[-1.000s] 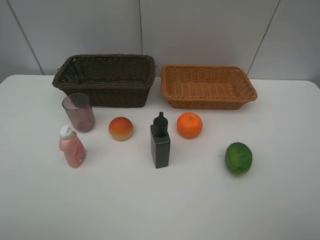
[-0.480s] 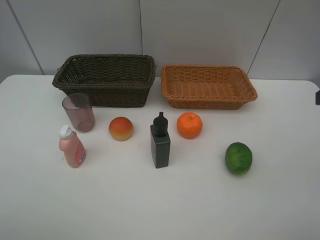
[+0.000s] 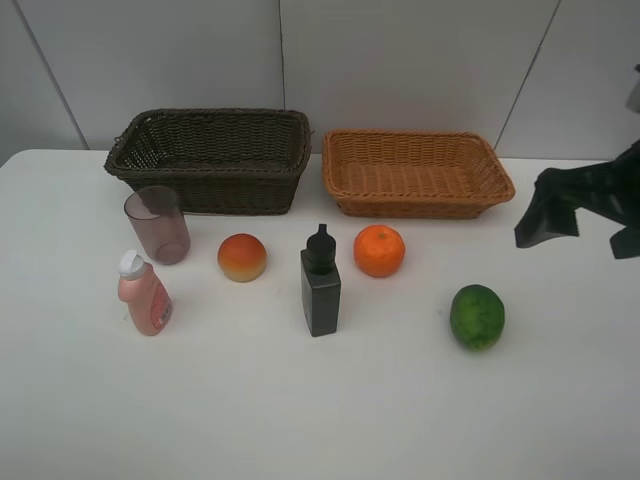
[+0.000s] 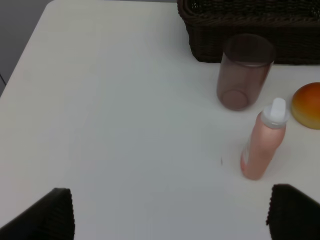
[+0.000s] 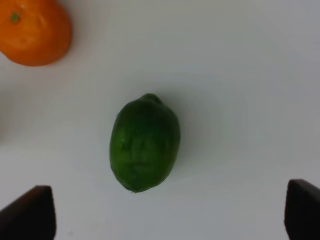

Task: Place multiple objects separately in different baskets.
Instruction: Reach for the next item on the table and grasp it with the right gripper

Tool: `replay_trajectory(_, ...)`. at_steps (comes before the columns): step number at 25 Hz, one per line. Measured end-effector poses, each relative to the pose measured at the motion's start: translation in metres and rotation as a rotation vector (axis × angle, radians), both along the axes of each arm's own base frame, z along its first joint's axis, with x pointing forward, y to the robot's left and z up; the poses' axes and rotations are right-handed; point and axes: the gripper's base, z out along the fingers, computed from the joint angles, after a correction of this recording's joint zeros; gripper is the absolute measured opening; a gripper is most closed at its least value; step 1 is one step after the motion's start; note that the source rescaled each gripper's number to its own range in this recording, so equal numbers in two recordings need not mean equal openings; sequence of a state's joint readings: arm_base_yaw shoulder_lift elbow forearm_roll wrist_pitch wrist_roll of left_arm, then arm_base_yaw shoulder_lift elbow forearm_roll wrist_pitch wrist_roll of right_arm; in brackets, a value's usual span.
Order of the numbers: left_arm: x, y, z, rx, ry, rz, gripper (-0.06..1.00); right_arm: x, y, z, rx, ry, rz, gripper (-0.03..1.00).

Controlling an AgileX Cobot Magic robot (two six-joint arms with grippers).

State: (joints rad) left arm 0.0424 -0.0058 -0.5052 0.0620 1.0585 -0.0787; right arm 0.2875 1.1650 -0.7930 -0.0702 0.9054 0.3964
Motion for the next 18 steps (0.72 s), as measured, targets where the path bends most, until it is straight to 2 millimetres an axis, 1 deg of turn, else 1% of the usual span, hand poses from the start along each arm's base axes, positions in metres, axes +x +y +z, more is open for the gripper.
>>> replay_trajectory(5,0.0,0.0,0.0,0.0,0.0,0.0,1.0,0.014,0.019,-0.026,-0.016,0.091,-0.052,1.0)
replay_trajectory(8,0.0,0.0,0.0,0.0,0.0,0.0,1.0,0.025,0.028,-0.037,-0.02,0.122,-0.062,1.0)
replay_trajectory(12,0.0,0.0,0.0,0.0,0.0,0.0,1.0,0.04,0.034,-0.044,-0.02,0.146,-0.09,1.0)
replay_trajectory(18,0.0,0.0,0.0,0.0,0.0,0.0,1.0,0.05,0.038,-0.066,-0.045,0.216,-0.118,1.0)
